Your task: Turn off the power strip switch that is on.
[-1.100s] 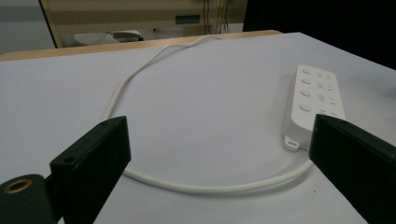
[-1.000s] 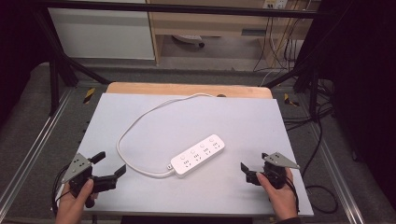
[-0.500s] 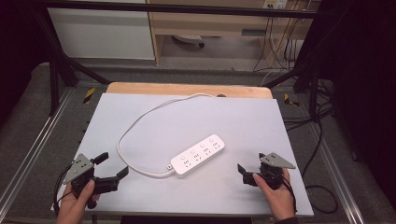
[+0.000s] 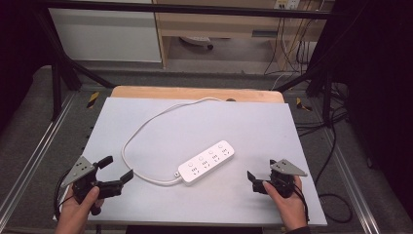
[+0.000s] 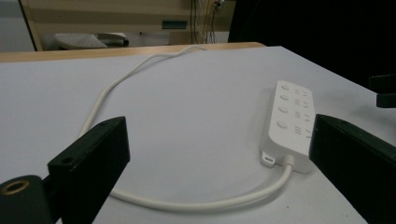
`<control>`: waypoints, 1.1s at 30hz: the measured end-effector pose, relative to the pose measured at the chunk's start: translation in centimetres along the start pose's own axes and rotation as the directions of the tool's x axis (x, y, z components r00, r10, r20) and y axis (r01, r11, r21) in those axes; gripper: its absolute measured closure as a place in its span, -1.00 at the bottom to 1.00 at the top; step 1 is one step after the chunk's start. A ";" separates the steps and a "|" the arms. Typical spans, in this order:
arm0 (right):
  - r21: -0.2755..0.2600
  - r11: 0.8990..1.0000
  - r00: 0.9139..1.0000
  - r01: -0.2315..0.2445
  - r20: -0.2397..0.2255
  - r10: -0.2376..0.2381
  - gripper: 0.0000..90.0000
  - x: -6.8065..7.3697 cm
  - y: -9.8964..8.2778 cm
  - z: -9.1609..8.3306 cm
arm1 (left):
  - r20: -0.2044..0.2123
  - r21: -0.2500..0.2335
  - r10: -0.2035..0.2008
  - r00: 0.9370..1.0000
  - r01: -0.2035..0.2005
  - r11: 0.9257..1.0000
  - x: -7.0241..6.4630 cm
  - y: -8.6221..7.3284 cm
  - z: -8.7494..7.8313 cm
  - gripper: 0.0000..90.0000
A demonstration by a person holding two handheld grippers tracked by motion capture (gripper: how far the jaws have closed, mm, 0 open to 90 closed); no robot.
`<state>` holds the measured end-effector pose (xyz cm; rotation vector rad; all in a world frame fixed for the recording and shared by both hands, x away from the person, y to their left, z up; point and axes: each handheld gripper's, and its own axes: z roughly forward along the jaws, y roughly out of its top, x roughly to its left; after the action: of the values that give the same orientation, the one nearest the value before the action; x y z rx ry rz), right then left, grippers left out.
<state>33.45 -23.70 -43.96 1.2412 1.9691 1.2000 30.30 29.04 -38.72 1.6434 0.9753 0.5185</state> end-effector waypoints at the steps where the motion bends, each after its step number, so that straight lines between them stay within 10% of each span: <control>1: 0.001 1.000 1.000 0.001 0.000 -0.001 -0.90 0.0 0.0 0.0 | -0.003 -0.003 0.008 1.000 -0.008 1.000 -0.1 0.2 0.0 -0.89; 33: -0.006 1.000 1.000 -0.007 -0.016 0.007 -0.91 0.0 0.0 0.0 | 0.089 -0.031 0.078 0.993 -0.075 0.997 -3.5 4.9 4.9 -0.89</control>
<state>33.43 -23.65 -43.93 1.2405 1.9727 1.2214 33.60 23.06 -35.08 1.6697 0.8375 0.5025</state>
